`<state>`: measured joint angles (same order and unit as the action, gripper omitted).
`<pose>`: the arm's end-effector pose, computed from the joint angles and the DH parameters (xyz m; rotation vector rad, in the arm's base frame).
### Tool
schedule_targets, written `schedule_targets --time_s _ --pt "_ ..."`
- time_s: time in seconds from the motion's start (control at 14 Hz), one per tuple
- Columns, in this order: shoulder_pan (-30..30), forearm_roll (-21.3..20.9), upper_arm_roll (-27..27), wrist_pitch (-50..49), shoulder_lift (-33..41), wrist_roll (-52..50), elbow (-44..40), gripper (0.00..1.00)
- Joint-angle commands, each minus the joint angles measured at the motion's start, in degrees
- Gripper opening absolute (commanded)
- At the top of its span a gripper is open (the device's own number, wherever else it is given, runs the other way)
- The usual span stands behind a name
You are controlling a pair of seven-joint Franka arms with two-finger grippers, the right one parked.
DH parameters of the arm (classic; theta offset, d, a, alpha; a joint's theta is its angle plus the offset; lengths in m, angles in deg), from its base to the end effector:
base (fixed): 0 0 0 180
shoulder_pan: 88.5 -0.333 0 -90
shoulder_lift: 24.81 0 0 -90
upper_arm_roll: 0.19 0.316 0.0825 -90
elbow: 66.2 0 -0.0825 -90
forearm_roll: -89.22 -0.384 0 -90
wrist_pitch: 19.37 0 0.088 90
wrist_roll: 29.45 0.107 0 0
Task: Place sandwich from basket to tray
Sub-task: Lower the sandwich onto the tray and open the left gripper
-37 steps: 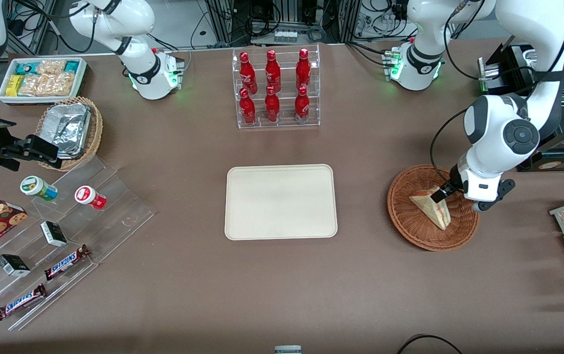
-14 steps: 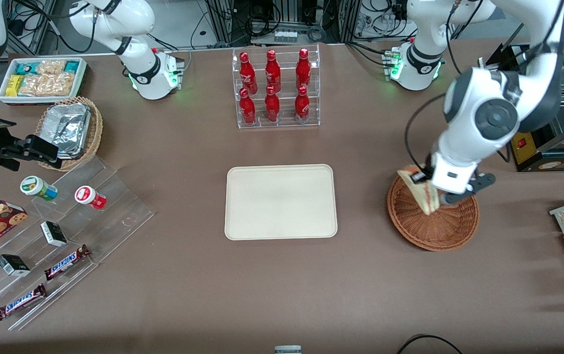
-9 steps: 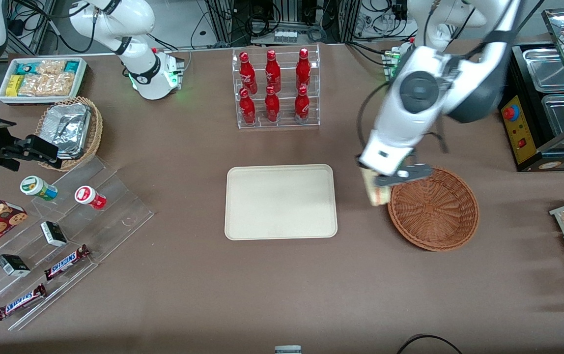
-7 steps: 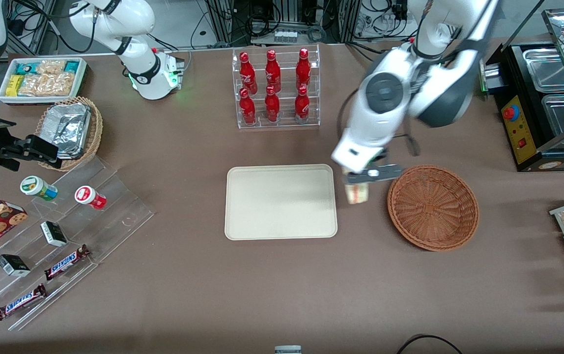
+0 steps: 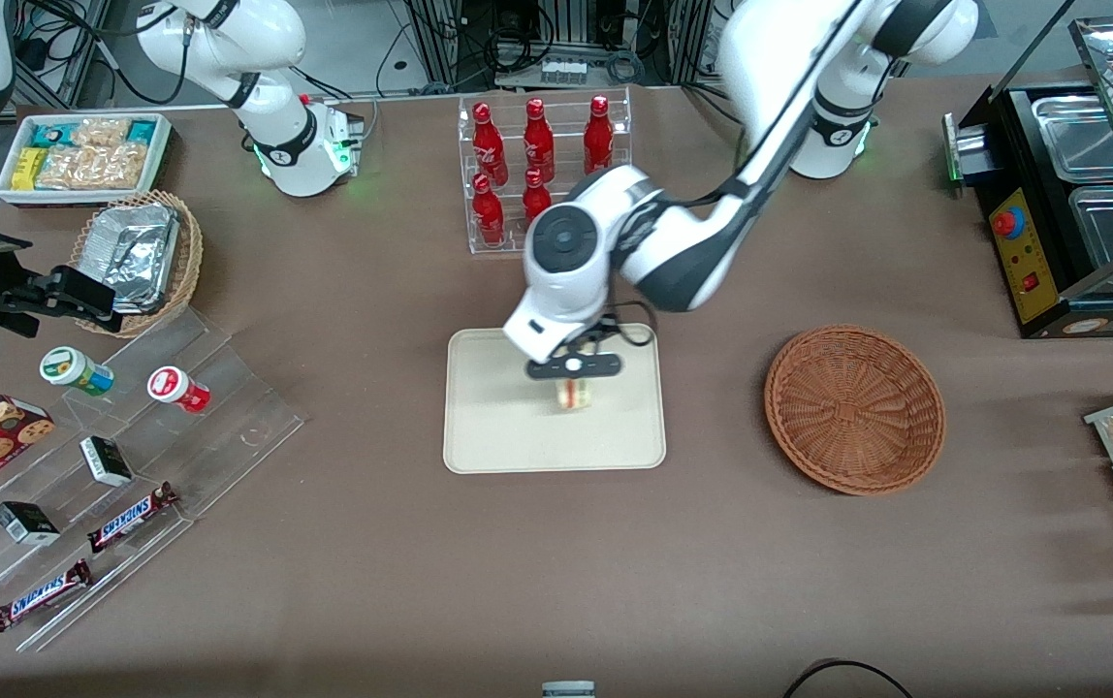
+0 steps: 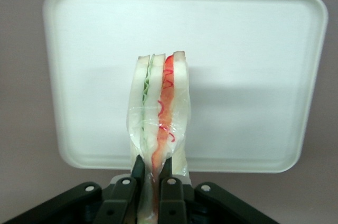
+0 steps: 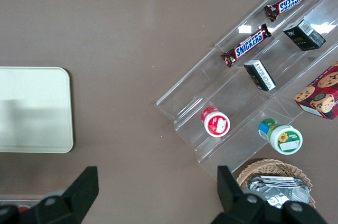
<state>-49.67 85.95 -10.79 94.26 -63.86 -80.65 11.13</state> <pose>0.4966 -0.5306 0.3245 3.1255 0.0709 -0.1151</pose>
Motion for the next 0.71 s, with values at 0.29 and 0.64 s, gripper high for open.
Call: schedule_targets --time_s 0.29,0.64 --pt "2.66 -5.34 0.93 7.48 -8.05 -4.16 -3.15 0.0" --pt "2.58 -6.92 0.93 7.4 -8.94 -3.73 -3.06 0.39"
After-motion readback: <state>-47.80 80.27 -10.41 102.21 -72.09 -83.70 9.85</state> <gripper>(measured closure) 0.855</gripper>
